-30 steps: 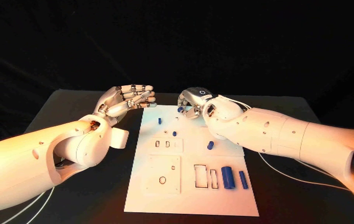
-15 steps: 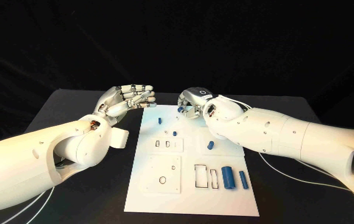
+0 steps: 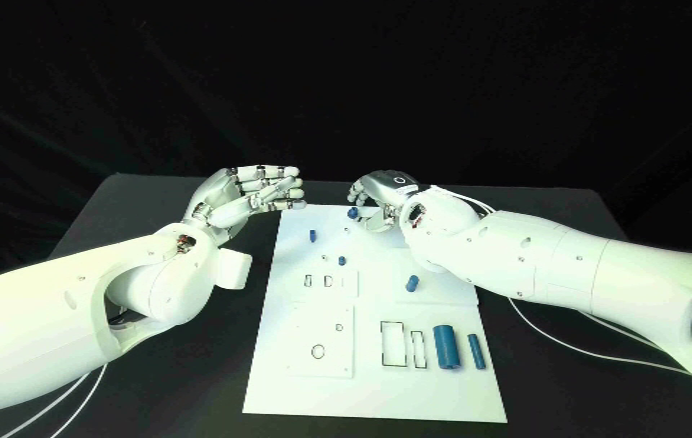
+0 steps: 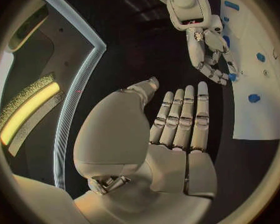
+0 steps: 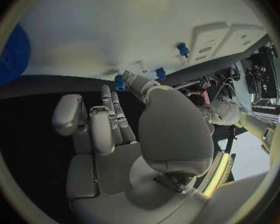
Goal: Assemble the parts on the task board
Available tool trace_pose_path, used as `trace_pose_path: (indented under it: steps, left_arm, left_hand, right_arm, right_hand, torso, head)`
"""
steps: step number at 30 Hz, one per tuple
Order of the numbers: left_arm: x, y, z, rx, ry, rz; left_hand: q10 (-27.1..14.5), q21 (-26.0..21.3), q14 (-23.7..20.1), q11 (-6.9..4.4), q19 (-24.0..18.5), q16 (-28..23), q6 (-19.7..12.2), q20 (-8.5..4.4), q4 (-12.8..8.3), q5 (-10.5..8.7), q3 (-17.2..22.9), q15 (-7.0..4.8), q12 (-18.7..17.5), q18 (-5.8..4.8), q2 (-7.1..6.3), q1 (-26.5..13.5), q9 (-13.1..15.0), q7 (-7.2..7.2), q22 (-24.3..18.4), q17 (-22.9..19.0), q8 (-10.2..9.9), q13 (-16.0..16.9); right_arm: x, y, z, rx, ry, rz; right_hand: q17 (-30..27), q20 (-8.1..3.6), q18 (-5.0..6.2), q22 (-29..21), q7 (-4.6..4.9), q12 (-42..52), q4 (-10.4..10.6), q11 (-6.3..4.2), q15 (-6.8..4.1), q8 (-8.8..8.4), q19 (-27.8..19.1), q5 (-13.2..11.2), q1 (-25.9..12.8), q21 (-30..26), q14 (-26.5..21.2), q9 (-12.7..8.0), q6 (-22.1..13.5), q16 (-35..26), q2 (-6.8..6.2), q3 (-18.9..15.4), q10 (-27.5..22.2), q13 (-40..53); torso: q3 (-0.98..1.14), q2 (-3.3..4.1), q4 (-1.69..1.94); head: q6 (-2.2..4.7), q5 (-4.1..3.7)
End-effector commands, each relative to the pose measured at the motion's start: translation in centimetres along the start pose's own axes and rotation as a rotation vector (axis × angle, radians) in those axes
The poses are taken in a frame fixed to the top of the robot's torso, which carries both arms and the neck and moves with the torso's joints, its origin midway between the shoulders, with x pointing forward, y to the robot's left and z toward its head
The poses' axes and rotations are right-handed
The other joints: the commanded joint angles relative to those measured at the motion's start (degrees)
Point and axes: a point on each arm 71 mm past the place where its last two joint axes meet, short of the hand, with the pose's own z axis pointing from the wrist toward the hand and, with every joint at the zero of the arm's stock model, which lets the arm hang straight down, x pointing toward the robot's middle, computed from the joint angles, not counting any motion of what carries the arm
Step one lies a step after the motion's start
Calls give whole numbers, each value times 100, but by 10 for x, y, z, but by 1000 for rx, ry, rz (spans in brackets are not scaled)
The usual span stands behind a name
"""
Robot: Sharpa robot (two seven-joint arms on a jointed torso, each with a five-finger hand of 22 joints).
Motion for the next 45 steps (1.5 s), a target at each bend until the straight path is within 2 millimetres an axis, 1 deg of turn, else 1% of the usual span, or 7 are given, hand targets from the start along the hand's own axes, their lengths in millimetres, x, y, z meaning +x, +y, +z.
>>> trace_pose_path:
  steps: [1, 15, 24, 30, 34, 38, 45]
  left_arm:
    - [1, -2, 1, 6, 13, -12]
    - [0, -1, 1, 4, 10, -14]
    - [-1, -1, 1, 3, 10, -15]
    - [-5, -2, -1, 2, 4, -12]
    - [-7, -2, -1, 2, 0, -10]
    - [-8, -1, -1, 1, -3, -10]
    - [-10, -1, -1, -1, -7, -8]
  left_hand:
    - [-9, 29, -41, 14, 37, -21, -35, 11, -33, -31, 10, -1, -39, 71, 8, 38, 7, 113, 10, 6, 10, -8]
    - [-14, 32, -47, 16, 35, -22, -38, 11, -39, -32, 13, 1, -40, 71, 12, 35, 7, 114, 10, 15, 10, -9]
    - [-13, 35, -50, 15, 35, -21, -37, 11, -45, -35, 20, 1, -40, 71, 22, 38, 8, 112, 10, 20, 11, -9]
    - [-13, 35, -50, 15, 35, -21, -38, 11, -45, -36, 20, 1, -40, 71, 21, 37, 8, 112, 10, 21, 11, -9]
    - [-13, 36, -51, 15, 34, -21, -39, 11, -46, -39, 18, 1, -39, 70, 18, 33, 9, 111, 10, 24, 11, -9]
    - [-13, 36, -51, 15, 34, -21, -39, 11, -46, -39, 18, 1, -39, 70, 18, 33, 9, 111, 10, 24, 11, -9]
    - [-13, 37, -53, 14, 33, -20, -40, 11, -49, -41, 16, 1, -39, 70, 15, 28, 9, 110, 10, 29, 11, -9]
  right_arm:
    - [0, 0, -2, -9, 9, 4]
    - [-2, -1, -2, 1, -24, 14]
    - [-15, -18, -23, 36, -31, 71]
    - [-30, -54, -55, 144, 83, 227]
    - [-35, -79, -73, 204, 148, 292]
    - [-36, -96, -82, 238, 187, 330]
    - [-37, -112, -85, 274, 181, 287]
  right_hand:
    - [5, -3, 46, 23, 0, 38, 1, -9, 16, -8, 6, -21, 57, -7, 195, 11, 41, -6, 9, -37, -8, -9]
    - [88, -8, 16, 166, 11, 122, 27, -8, 15, 34, 114, 48, 125, 77, 228, 34, 182, 59, 103, -22, 128, -12]
    - [157, -22, -4, 273, 19, 266, 63, -36, -4, 64, 187, 144, 116, 137, 251, 51, 311, 122, 92, 72, 414, 14]
    - [309, -216, -47, 514, -187, 1018, 154, -314, -240, 59, 314, 276, -26, 275, 294, 71, 358, 239, -167, -197, 1386, 527]
    - [498, -259, -93, 771, -138, 2650, 217, -348, -225, 72, 450, 450, 171, 408, 340, 118, 154, 374, -111, -929, 1100, 2138]
    - [1057, -150, -165, 1151, -12, 6592, 530, -219, -124, 309, 648, 475, 456, 647, 440, 228, -191, 690, 68, -1762, 1522, 6048]
    - [1682, -61, -278, 1686, 41, 7983, 1016, -113, -40, 621, 939, 583, 782, 1043, 557, 318, -471, 963, 207, -2308, 2359, 7485]
  torso:
    - [0, 0, -3]
    - [-3, 2, 15]
    - [-3, -13, -15]
    - [4, -48, -91]
    - [11, -66, -120]
    - [28, -67, -140]
    - [28, -61, -139]
  head:
    - [-3, 2]
    - [7, -8]
    - [30, -9]
    - [55, -4]
    - [85, -4]
    - [92, -6]
    - [87, -15]
